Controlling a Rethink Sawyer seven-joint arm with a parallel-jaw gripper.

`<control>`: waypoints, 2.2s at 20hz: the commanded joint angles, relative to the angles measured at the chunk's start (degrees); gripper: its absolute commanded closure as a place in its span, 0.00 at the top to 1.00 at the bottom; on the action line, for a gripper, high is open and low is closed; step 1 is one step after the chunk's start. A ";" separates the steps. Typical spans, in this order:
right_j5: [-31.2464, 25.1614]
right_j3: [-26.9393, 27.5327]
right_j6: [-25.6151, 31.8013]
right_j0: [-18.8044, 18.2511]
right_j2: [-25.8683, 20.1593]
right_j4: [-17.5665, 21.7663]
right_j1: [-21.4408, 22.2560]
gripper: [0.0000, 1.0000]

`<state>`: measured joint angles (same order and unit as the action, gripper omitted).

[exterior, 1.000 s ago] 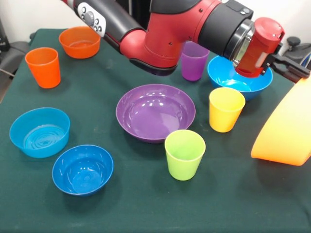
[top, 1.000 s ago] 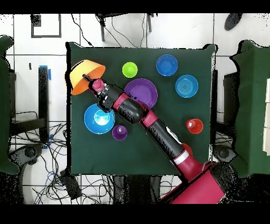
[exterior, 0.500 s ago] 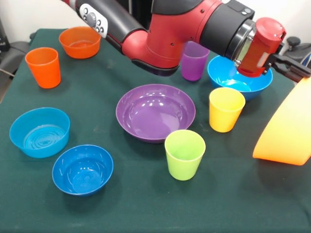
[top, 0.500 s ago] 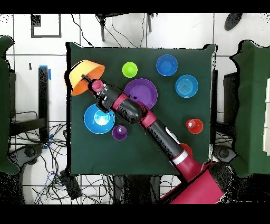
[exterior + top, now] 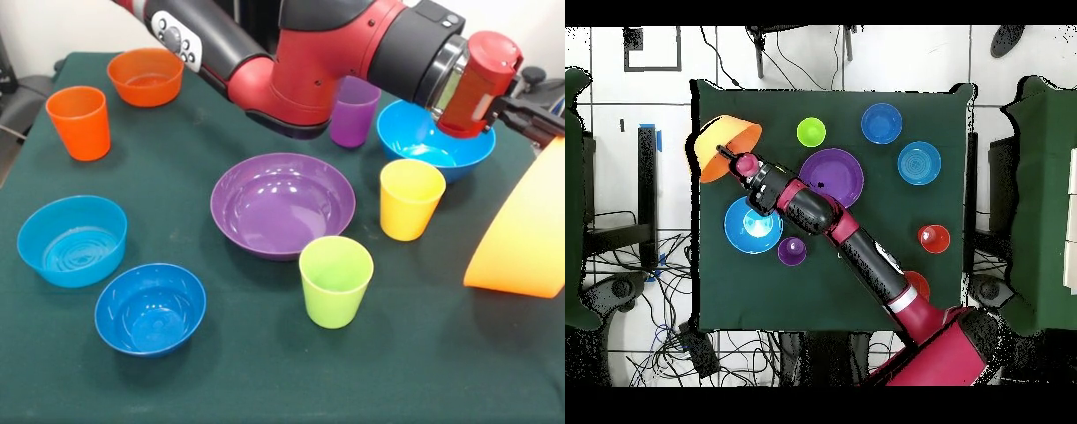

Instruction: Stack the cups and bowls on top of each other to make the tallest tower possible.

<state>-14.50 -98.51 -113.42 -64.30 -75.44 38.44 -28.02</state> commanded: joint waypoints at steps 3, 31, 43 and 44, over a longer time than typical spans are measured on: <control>-9.00 5.20 18.12 -0.78 5.40 1.63 -1.04 0.00; -10.37 3.75 17.09 -2.56 7.61 2.41 -0.03 0.00; -10.26 1.49 14.64 -3.33 9.01 2.36 2.35 0.00; -10.18 1.35 14.61 -3.45 9.09 2.38 2.39 0.00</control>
<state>-18.49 -101.25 -113.42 -67.78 -73.78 38.47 -26.01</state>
